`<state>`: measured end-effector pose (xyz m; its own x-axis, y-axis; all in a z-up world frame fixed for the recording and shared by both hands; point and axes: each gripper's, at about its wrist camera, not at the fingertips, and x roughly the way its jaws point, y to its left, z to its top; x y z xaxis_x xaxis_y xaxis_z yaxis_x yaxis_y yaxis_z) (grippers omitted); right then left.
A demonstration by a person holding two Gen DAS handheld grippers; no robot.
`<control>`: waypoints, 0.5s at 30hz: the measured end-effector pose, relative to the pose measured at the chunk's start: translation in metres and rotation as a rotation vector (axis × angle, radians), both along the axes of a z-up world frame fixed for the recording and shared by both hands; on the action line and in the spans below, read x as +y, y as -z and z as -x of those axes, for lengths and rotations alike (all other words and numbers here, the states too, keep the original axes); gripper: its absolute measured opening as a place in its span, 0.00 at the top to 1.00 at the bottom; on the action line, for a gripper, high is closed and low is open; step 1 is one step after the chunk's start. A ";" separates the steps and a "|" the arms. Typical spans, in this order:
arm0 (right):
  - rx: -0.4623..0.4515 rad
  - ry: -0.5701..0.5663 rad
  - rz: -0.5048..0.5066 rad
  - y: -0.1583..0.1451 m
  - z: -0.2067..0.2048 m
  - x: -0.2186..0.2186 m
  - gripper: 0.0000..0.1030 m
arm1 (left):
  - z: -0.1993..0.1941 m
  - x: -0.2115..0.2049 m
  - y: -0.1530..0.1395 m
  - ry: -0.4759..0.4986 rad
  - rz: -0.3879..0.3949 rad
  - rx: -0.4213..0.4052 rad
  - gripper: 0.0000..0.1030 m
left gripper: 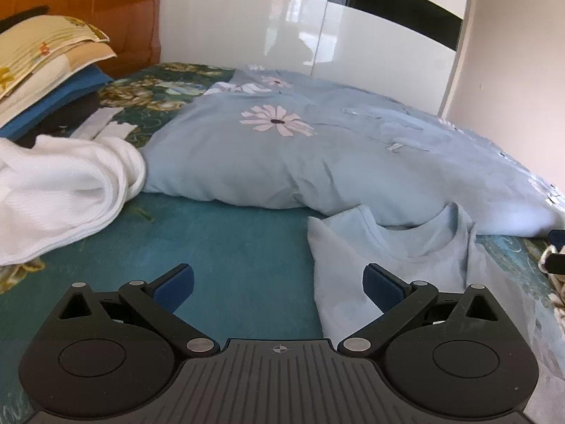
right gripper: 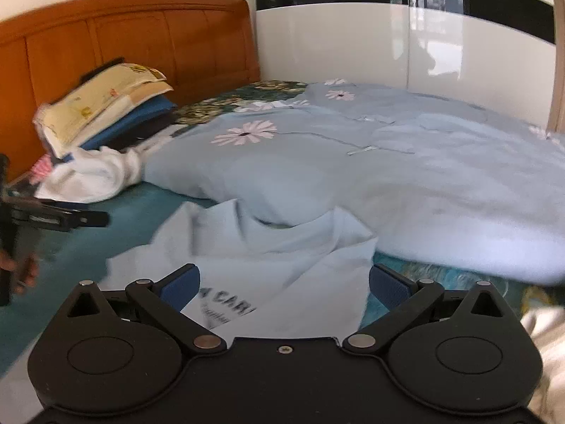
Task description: Fold clothes
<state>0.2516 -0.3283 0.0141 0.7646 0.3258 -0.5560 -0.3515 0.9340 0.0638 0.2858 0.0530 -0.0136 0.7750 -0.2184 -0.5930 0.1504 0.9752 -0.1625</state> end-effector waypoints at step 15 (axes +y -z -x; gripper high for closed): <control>0.074 0.111 -0.025 0.041 -0.077 -0.013 0.02 | -0.068 -0.007 0.030 0.079 0.153 0.060 0.00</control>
